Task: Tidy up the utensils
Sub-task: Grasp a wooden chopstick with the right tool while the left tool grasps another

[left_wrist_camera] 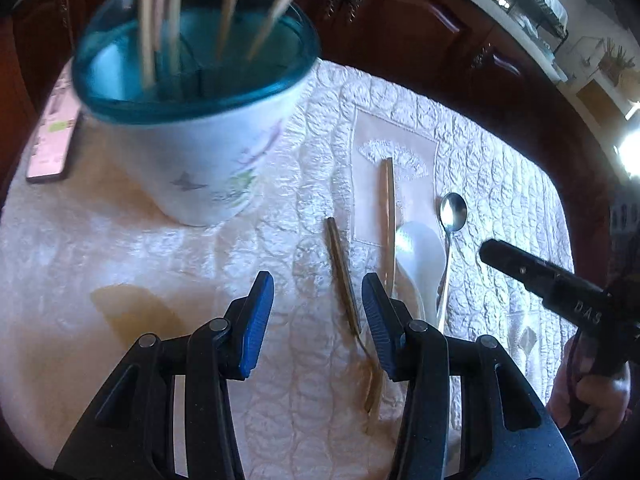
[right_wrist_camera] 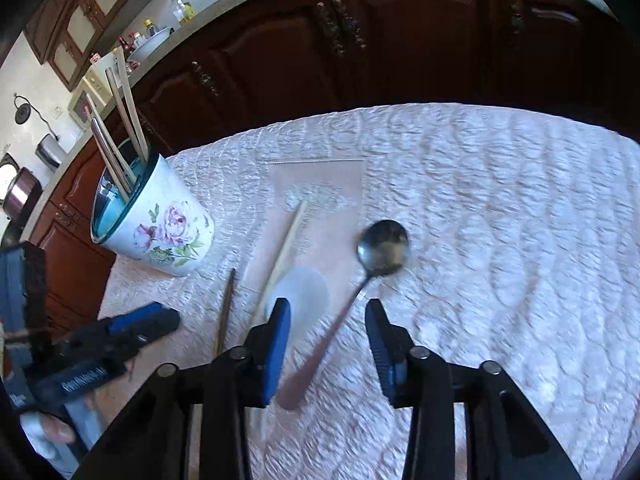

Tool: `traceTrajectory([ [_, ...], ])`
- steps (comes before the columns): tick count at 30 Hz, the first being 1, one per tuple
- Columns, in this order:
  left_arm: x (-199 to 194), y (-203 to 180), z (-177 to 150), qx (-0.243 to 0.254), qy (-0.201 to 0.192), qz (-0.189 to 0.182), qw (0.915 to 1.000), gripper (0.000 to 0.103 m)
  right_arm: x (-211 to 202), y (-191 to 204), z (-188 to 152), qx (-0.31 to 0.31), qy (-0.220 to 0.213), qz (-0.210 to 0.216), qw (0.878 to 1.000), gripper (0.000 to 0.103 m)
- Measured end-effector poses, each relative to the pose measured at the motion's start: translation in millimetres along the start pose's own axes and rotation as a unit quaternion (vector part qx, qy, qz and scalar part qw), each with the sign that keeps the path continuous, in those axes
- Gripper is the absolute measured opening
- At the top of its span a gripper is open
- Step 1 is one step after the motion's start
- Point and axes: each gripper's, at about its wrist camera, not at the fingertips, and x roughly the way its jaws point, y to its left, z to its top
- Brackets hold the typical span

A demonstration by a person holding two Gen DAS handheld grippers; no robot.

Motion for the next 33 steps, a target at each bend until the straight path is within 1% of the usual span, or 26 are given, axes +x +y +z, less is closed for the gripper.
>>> traceTrajectory([
  [2,7.4,-0.8,3.5,-0.002,0.005,-0.002,1.0000,0.044,8.7,1.3,7.7,0.005,0.007,0.015,1.000,0.031],
  [9,32.6,-1.1,16.0,-0.009,0.018,0.006,0.9998,0.043,61.3,12.4,45.9,0.018,0.044,0.047,0.998,0.031],
  [11,39.7,-0.7,18.5,-0.009,0.025,0.008,0.9996,0.042,76.3,15.9,54.1,0.018,0.053,0.044,0.997,0.031],
  [14,43.9,-1.8,20.6,-0.006,0.024,0.011,0.9996,0.042,96.2,17.3,62.6,0.023,0.065,0.043,0.997,0.030],
  [15,45.5,-2.6,22.0,-0.005,0.023,0.012,0.9997,0.042,104.3,17.5,65.9,0.025,0.071,0.046,0.996,0.027],
  [17,48.5,-3.5,24.9,-0.003,0.024,0.012,0.9996,0.042,112.4,18.2,70.3,0.023,0.074,0.047,0.996,0.009],
  [19,51.2,-4.8,27.4,-0.001,0.024,0.014,0.9996,0.042,116.8,17.2,72.9,0.026,0.077,0.055,0.995,0.009],
  [20,52.6,-5.7,28.7,0.000,0.024,0.013,0.9996,0.042,115.9,16.1,73.4,0.027,0.077,0.060,0.995,0.009],
  [21,53.6,-6.1,29.1,0.003,0.022,0.014,0.9997,0.034,112.5,14.5,72.9,0.023,0.076,0.062,0.995,0.009],
  [22,54.8,-6.8,29.5,0.006,0.022,0.016,0.9996,0.026,110.5,13.5,71.9,0.023,0.075,0.063,0.995,0.008],
  [23,56.3,-7.4,29.9,0.011,0.023,0.018,0.9995,0.011,106.5,12.1,70.9,0.024,0.073,0.067,0.995,0.008],
  [24,56.9,-7.6,30.3,0.013,0.025,0.015,0.9995,0.009,100.6,10.1,69.8,0.025,0.070,0.074,0.995,0.008],
  [26,54.6,-4.7,31.2,0.010,0.031,-0.003,0.9995,0.008,86.9,9.0,67.5,0.024,0.060,0.083,0.994,0.007],
  [29,40.5,0.5,28.0,0.011,0.029,-0.016,0.9994,0.007,66.2,10.7,67.8,0.017,0.043,0.092,0.995,0.007],
  [32,14.3,2.0,25.5,0.019,0.013,-0.025,0.9994,0.007,38.5,13.1,65.1,0.009,0.023,0.102,0.994,0.006],
  [33,0.1,4.1,23.1,0.025,0.003,-0.030,0.9992,0.007,31.8,15.3,64.5,0.005,0.016,0.104,0.994,0.006],
])
